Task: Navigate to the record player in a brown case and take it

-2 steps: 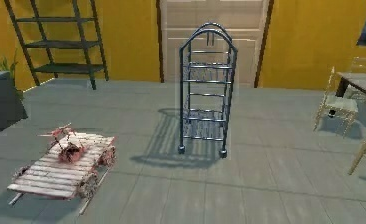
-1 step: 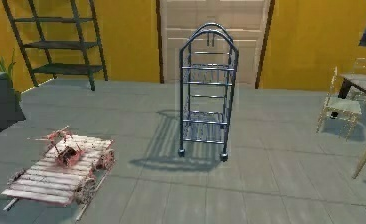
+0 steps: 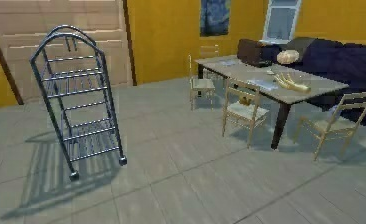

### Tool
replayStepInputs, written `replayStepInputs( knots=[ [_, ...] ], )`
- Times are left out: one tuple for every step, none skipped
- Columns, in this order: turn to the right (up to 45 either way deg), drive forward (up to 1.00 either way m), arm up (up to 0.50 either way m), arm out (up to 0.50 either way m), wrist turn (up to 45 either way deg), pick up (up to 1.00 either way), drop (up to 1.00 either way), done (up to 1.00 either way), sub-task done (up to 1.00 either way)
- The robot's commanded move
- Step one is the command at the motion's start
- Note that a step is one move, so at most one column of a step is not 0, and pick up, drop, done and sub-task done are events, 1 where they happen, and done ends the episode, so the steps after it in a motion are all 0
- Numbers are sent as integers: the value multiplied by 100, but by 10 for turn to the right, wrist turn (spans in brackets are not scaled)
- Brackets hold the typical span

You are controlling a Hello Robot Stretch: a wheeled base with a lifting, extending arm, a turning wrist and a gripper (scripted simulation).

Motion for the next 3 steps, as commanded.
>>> replayStepInputs(
  knots=[
    [0,100,0,0,0,0,0,0,0],
    [0,100,0,0,0,0,0,0,0],
    [120,0,0,0,0,0,0,0,0]
  ],
)
